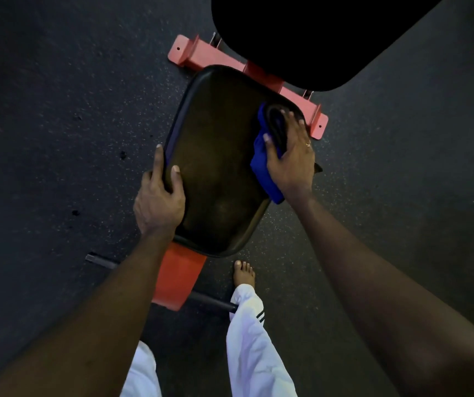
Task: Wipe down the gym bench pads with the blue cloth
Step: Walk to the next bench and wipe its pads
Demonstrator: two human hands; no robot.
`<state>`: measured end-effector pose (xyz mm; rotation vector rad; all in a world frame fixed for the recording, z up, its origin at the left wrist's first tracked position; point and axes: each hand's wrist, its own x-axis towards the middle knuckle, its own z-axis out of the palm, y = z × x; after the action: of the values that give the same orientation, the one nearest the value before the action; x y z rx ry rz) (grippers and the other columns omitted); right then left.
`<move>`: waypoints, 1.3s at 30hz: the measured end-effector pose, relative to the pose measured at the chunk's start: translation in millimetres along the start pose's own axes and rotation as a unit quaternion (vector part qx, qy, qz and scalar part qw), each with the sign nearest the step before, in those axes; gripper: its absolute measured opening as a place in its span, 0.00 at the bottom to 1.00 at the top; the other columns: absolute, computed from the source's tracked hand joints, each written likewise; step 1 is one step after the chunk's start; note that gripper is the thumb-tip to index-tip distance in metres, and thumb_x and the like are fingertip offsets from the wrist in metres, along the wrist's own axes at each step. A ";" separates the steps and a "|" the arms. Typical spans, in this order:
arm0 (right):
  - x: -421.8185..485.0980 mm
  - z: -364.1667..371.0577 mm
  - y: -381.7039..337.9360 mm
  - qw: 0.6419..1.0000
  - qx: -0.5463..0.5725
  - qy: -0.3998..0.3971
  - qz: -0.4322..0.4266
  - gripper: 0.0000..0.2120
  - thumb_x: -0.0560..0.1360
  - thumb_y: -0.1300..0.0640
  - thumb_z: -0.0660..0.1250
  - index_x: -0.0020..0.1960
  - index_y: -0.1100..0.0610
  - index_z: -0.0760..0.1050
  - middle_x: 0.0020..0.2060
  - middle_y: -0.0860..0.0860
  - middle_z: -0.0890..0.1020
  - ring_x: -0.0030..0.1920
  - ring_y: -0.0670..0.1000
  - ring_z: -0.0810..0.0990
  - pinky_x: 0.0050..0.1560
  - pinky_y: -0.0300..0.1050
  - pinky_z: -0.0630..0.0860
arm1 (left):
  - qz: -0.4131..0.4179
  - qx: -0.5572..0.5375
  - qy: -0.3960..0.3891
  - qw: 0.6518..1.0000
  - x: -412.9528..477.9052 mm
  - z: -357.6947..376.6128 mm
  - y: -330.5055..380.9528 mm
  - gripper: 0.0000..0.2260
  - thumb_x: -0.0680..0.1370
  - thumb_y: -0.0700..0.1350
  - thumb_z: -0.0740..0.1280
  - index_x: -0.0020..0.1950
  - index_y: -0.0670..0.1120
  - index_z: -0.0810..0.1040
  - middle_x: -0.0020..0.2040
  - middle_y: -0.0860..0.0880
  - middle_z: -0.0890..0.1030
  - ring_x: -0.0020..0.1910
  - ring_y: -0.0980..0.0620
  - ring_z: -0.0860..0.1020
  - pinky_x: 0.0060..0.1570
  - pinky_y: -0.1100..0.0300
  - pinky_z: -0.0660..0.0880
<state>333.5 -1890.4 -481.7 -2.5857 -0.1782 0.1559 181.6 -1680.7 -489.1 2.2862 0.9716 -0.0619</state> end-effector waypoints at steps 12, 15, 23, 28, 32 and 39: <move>-169.9 35.0 -46.2 0.993 0.088 0.002 0.080 0.30 0.81 0.45 0.62 0.81 0.47 0.59 0.81 0.45 0.59 0.82 0.50 0.52 0.79 0.53 0.59 | 0.022 0.003 -0.014 1.000 3.8 1.4 -5.4 0.26 0.86 0.60 0.53 0.83 0.58 0.55 0.69 0.39 0.74 0.62 0.35 0.76 0.59 0.40 0.71; -172.3 33.1 -37.1 0.998 0.042 -0.032 0.039 0.30 0.81 0.47 0.64 0.80 0.47 0.60 0.81 0.44 0.59 0.82 0.50 0.51 0.79 0.53 0.61 | 0.061 -0.004 -0.049 0.997 5.1 -2.0 -11.5 0.29 0.85 0.61 0.53 0.84 0.56 0.50 0.76 0.40 0.67 0.67 0.34 0.73 0.62 0.38 0.71; -163.6 50.3 -73.5 0.983 0.015 0.104 0.151 0.28 0.80 0.45 0.63 0.78 0.53 0.65 0.77 0.52 0.69 0.78 0.56 0.64 0.75 0.58 0.67 | 0.265 -0.010 -0.236 0.935 30.6 -28.6 -59.4 0.30 0.87 0.58 0.49 0.84 0.51 0.38 0.84 0.49 0.37 0.79 0.39 0.60 0.71 0.36 0.66; -203.5 68.8 -102.2 0.990 -0.119 0.024 0.071 0.31 0.76 0.47 0.65 0.79 0.47 0.63 0.78 0.48 0.66 0.79 0.56 0.61 0.77 0.60 0.61 | 0.318 0.026 -0.273 0.907 48.6 -42.9 -70.5 0.30 0.87 0.58 0.49 0.84 0.52 0.38 0.84 0.50 0.38 0.78 0.39 0.64 0.69 0.33 0.65; -208.8 71.3 -103.6 0.984 -0.174 -0.022 0.018 0.33 0.78 0.46 0.64 0.80 0.48 0.59 0.80 0.49 0.63 0.80 0.56 0.59 0.78 0.60 0.58 | 0.323 0.020 -0.268 0.907 45.3 -43.0 -71.2 0.29 0.87 0.57 0.49 0.84 0.52 0.38 0.84 0.49 0.38 0.77 0.39 0.65 0.69 0.34 0.65; -210.1 53.9 -94.4 0.969 -0.203 -0.105 -0.094 0.35 0.78 0.51 0.66 0.81 0.46 0.57 0.80 0.46 0.61 0.80 0.54 0.60 0.75 0.58 0.62 | 0.325 0.064 -0.250 0.910 42.7 -47.4 -66.3 0.30 0.87 0.58 0.49 0.84 0.51 0.39 0.84 0.47 0.40 0.76 0.36 0.66 0.69 0.34 0.65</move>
<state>109.7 -1816.3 -462.1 -2.9328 -0.5859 0.3557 159.4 -1592.0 -499.6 2.4165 -0.0738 -0.4105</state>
